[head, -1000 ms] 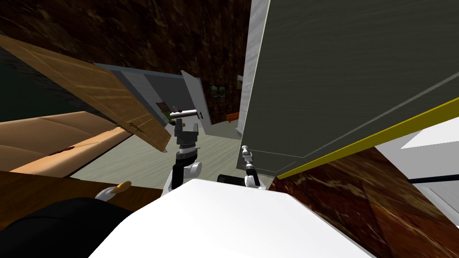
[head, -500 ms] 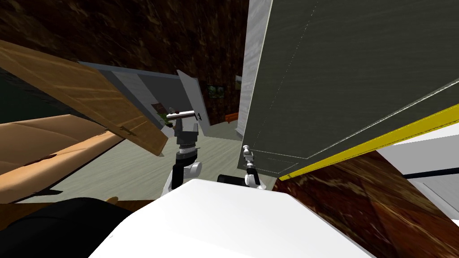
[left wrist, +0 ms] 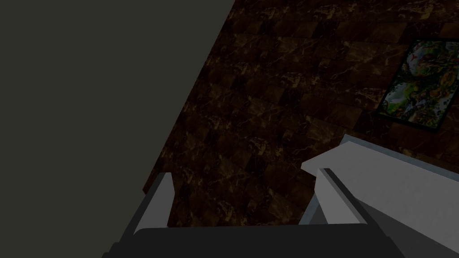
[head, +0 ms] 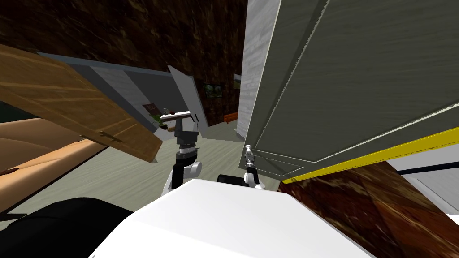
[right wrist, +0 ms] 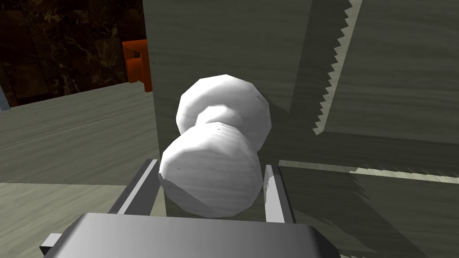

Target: Push the door open

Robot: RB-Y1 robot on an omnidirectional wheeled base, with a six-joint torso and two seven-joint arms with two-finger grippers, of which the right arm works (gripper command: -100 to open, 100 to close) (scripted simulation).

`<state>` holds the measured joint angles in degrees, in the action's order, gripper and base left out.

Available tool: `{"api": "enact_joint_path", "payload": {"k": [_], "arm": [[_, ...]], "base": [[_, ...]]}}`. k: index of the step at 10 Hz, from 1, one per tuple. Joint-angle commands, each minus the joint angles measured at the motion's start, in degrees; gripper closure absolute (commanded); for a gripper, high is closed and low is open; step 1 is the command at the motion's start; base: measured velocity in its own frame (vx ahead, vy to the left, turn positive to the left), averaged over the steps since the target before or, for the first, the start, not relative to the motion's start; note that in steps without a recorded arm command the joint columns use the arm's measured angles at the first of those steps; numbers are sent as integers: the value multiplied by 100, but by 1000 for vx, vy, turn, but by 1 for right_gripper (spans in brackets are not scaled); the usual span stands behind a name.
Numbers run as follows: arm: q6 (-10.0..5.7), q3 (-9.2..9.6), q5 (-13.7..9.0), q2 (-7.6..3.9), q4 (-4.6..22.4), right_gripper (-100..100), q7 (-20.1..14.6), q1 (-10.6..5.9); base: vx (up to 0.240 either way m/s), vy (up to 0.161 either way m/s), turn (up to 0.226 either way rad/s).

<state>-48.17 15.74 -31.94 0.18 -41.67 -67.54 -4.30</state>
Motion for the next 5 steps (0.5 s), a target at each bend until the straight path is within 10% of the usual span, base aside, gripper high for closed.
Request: {"api": "enact_joint_path", "payload": {"k": [1, 5], "arm": [[-21, -127, -60, 81, -67, 100, 39, 3], [-43, -303, -178, -177, -53, 100, 101, 8]], "base": [[169, 82, -74], [157, 70, -47]]}}
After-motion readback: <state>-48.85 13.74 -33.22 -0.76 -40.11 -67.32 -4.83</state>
